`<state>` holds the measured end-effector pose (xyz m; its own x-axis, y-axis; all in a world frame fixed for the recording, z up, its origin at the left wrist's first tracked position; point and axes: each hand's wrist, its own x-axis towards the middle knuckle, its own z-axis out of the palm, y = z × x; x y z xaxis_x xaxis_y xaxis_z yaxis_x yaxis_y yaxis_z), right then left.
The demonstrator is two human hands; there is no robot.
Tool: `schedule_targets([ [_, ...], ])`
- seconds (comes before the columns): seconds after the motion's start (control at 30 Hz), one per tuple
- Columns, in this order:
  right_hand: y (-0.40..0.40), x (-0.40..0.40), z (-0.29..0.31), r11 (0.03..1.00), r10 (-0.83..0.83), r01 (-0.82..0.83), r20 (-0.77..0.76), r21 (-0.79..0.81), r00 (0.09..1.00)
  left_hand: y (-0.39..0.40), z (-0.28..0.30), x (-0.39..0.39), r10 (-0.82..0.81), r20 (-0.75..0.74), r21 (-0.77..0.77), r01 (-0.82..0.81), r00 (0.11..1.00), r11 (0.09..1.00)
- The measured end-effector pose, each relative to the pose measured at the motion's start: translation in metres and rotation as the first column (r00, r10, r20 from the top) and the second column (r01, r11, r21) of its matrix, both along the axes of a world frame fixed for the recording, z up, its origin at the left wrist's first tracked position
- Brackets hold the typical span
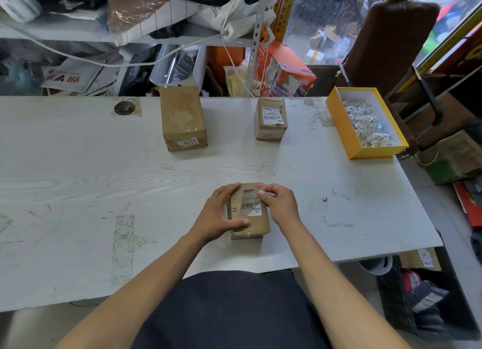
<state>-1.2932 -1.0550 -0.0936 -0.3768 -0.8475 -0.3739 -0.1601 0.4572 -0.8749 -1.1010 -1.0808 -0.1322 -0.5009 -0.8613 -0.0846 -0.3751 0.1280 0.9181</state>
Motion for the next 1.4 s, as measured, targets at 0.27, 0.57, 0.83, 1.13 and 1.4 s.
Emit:
schedule_targets([
  [0.27, 0.0, 0.001, 0.002, 1.0, -0.005, 0.005, 0.002, -0.006, 1.0, 0.0, 0.0, 0.0, 0.004, 0.01, 0.003, -0.004, 1.0, 1.0],
  [0.57, 0.0, -0.001, 0.001, 1.0, 0.003, -0.003, -0.021, 0.014, 1.0, 0.0, 0.0, -0.001, 0.005, 0.015, -0.001, -0.005, 1.0, 1.0],
  [0.83, 0.001, 0.0, 0.005, 1.0, 0.002, -0.002, -0.018, 0.021, 1.0, 0.001, -0.001, -0.001, 0.007, 0.014, 0.009, -0.007, 1.0, 1.0],
  [1.13, 0.001, 0.001, 0.008, 1.0, -0.004, 0.005, -0.02, 0.025, 1.0, 0.0, -0.002, -0.001, 0.003, 0.01, 0.025, -0.003, 1.0, 1.0],
  [1.4, 0.001, 0.002, 0.013, 0.999, -0.034, 0.034, 0.027, 0.012, 0.999, 0.0, -0.001, 0.0, 0.008, 0.01, 0.02, -0.009, 1.0, 1.0],
])
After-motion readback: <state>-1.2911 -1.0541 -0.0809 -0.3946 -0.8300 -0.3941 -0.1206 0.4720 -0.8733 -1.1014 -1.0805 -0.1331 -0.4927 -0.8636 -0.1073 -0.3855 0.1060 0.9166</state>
